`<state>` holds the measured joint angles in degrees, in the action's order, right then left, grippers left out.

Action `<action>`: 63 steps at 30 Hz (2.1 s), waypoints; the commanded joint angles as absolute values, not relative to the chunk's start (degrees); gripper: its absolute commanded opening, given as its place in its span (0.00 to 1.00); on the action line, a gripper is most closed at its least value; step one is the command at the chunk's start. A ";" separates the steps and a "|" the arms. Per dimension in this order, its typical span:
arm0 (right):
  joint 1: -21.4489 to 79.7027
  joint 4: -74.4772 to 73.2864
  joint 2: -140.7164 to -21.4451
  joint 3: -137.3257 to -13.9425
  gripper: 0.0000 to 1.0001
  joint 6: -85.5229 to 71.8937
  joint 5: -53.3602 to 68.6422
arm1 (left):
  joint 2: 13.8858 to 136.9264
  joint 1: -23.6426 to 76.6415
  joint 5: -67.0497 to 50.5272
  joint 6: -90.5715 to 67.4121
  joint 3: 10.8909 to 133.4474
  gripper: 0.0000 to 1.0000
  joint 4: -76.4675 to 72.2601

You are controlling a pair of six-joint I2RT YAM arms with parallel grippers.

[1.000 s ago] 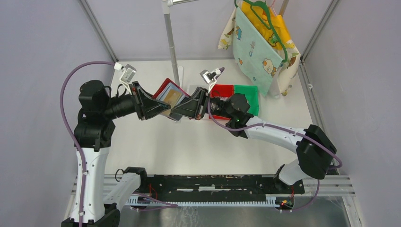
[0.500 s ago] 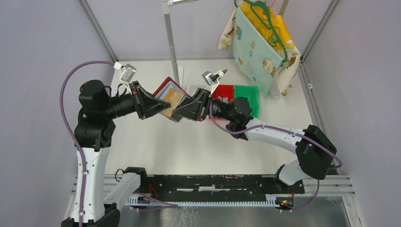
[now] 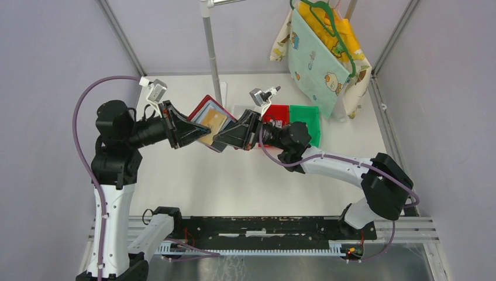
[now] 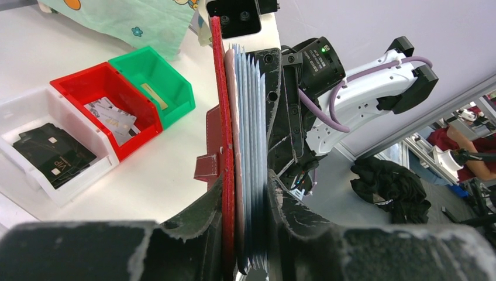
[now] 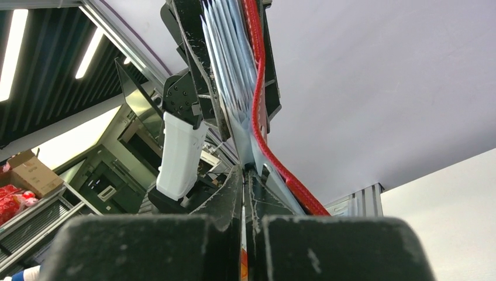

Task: Take the credit cards out of the card holder
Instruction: Remove the credit card from the card holder.

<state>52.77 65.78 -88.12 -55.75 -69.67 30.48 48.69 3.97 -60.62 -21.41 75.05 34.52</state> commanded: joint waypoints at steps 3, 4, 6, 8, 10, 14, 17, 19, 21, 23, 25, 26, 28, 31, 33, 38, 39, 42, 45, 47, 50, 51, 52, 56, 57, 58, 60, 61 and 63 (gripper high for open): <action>52.76 72.09 -85.93 -53.99 0.00 -69.96 27.16 | 48.34 5.03 -68.19 -26.54 76.75 0.30 33.48; 52.71 72.12 -85.64 -53.09 0.00 -69.76 27.17 | 48.40 5.10 -68.31 -26.73 76.92 0.30 33.33; 52.73 72.25 -85.20 -51.79 0.00 -69.54 27.07 | 48.46 5.09 -68.46 -27.16 77.18 0.31 32.97; 52.69 72.62 -84.98 -50.84 0.00 -69.62 27.06 | 48.32 5.07 -68.99 -27.61 77.16 0.34 31.60; 52.70 72.94 -84.91 -50.49 0.00 -69.68 27.07 | 48.19 5.12 -69.51 -28.64 76.85 0.36 30.05; 52.73 73.05 -84.79 -50.45 0.00 -69.67 27.20 | 48.28 5.10 -69.13 -30.02 76.82 0.33 29.23; 52.77 73.04 -84.80 -50.90 0.00 -69.64 27.13 | 48.25 5.11 -68.21 -30.02 76.73 0.22 29.14; 52.73 73.11 -84.82 -51.42 0.00 -69.62 27.71 | 48.08 5.09 -67.38 -30.18 76.77 0.13 28.86; 52.72 73.38 -84.49 -51.04 0.00 -69.62 27.95 | 48.14 5.08 -67.03 -30.45 76.94 0.10 28.65; 52.73 73.76 -84.05 -50.16 0.00 -69.39 27.86 | 48.06 5.11 -66.87 -30.50 77.07 0.10 28.65; 52.73 74.18 -83.65 -49.51 0.02 -69.39 27.52 | 47.98 5.13 -66.59 -30.45 76.93 0.09 28.65; 52.73 74.32 -83.60 -49.56 0.09 -69.48 27.47 | 47.91 5.06 -66.50 -30.42 76.76 0.08 28.65; 52.70 74.53 -83.59 -50.14 0.19 -69.57 27.37 | 47.83 5.11 -66.45 -30.56 76.59 0.05 28.65; 52.40 74.37 -83.87 -51.48 0.27 -69.86 27.27 | 47.90 5.12 -66.73 -30.59 76.72 0.04 28.65; 51.96 74.56 -84.11 -52.23 0.29 -70.45 27.17 | 47.64 5.10 -66.94 -30.59 76.73 0.03 28.65; 51.33 76.69 -85.13 -53.44 0.25 -72.73 26.60 | 47.34 5.09 -67.54 -30.75 76.83 0.03 28.65; 51.20 77.29 -85.46 -53.77 0.24 -73.27 26.57 | 47.34 5.11 -67.65 -30.76 76.86 0.03 28.65; 51.24 79.03 -86.37 -55.20 0.20 -74.25 26.91 | 47.29 5.08 -67.68 -30.67 76.64 0.07 28.65; 51.20 79.61 -86.24 -54.91 0.07 -74.56 27.19 | 47.47 5.10 -67.68 -30.76 76.88 0.11 28.65; 51.24 79.93 -85.97 -54.05 0.02 -74.46 27.34 | 47.56 5.11 -67.48 -30.76 77.03 0.18 28.69; 51.24 80.57 -85.32 -52.13 0.00 -74.47 27.25 | 47.87 5.09 -67.17 -31.27 77.00 0.29 28.34; 51.24 80.72 -85.11 -51.67 0.00 -74.41 27.27 | 47.90 5.10 -67.03 -31.59 76.95 0.30 28.12; 51.22 80.97 -85.03 -51.11 0.00 -74.49 27.33 | 48.05 5.13 -66.98 -31.96 76.91 0.30 27.75; 51.21 81.21 -84.04 -48.84 0.00 -74.07 27.29 | 48.19 5.12 -66.69 -33.30 76.90 0.28 26.51; 51.24 81.14 -83.75 -48.19 0.00 -73.92 27.25 | 48.21 5.16 -66.59 -33.53 76.90 0.27 26.15; 51.17 81.12 -83.39 -47.66 0.00 -73.82 27.17 | 48.17 5.09 -66.35 -33.65 77.03 0.26 26.04; 51.20 81.13 -82.95 -46.73 0.00 -73.58 27.20 | 48.20 5.14 -65.81 -33.66 77.21 0.25 25.93; 51.15 81.12 -82.66 -46.31 0.00 -73.50 27.18 | 48.25 5.09 -65.56 -33.66 77.25 0.25 25.85; 50.98 81.05 -82.16 -45.65 0.00 -73.24 26.92 | 48.19 5.10 -64.96 -33.74 77.26 0.25 25.84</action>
<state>51.88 77.58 -84.64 -47.94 -73.25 26.81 49.50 5.61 -64.23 -30.89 75.02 31.27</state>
